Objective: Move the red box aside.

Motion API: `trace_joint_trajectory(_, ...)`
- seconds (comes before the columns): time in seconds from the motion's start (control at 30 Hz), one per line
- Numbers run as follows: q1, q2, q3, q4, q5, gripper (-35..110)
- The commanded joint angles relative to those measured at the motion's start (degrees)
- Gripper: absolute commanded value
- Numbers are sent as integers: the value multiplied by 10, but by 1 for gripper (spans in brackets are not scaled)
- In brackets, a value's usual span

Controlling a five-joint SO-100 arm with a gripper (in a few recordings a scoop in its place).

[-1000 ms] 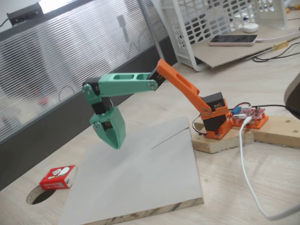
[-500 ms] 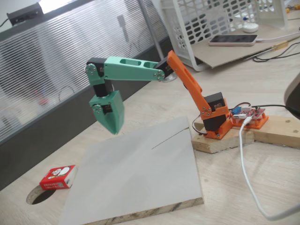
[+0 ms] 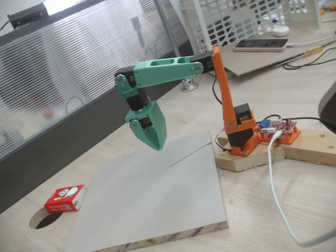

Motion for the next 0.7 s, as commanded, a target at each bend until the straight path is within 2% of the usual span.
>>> trace_joint_trajectory(0.0,6,51,65,-49,9,4)
trace_joint_trajectory(0.23,5,120,215,-70,9,4)
trace_joint_trajectory(0.67,5,185,337,-63,9,4)
